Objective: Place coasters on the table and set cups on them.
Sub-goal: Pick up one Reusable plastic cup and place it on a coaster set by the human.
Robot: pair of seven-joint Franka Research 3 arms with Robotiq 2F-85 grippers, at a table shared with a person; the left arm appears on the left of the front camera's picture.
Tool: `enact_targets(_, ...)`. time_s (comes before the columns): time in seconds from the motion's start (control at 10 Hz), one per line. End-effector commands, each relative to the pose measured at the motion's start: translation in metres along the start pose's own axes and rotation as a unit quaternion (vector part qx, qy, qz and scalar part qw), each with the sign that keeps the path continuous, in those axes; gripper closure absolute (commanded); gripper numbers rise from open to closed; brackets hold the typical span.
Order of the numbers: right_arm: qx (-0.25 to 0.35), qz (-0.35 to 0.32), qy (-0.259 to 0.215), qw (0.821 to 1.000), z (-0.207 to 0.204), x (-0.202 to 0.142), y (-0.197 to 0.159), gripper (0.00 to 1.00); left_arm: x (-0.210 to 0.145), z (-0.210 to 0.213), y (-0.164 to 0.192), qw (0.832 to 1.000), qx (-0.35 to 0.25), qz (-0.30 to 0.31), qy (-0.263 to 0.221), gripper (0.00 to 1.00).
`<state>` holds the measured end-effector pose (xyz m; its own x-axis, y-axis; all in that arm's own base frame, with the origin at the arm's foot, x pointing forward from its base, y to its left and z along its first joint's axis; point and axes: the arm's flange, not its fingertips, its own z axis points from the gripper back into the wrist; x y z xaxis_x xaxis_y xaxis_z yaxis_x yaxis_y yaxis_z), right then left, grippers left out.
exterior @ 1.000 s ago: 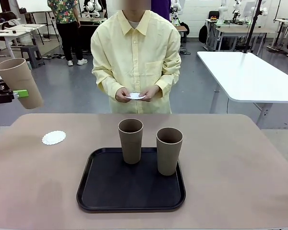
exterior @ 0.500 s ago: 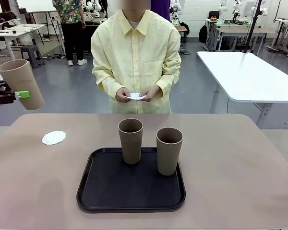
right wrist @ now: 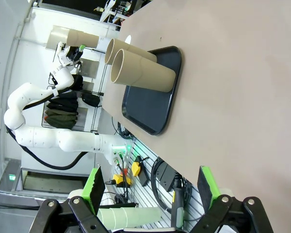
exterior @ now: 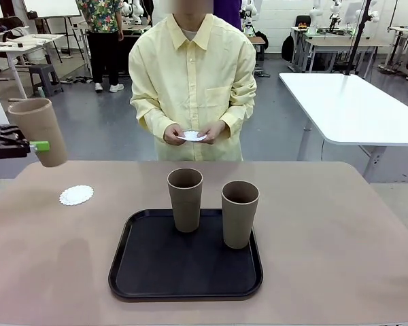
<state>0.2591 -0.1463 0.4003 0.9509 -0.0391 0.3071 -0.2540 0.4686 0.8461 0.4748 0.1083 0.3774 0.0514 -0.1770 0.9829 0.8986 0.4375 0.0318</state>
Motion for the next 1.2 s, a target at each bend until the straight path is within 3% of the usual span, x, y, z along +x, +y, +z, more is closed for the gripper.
enact_targets(0.0, 0.004, 0.002, 0.0, 1.0, 0.001, 0.0, -0.001, 0.0, -0.017, -0.016, 0.02, 0.999, -0.009, -0.031, 0.026, 0.15)
enact_targets(0.5, 0.004, 0.002, 0.0, 1.0, 0.001, 0.0, -0.001, 0.0, -0.055, -0.025, 0.047, 1.0, -0.002, -0.009, 0.008, 0.15)
enact_targets(1.1, 0.004, 0.002, 0.0, 1.0, 0.001, 0.0, -0.001, 0.0, -0.092, -0.037, 0.031, 0.999, -0.037, 0.001, 0.009, 0.15)
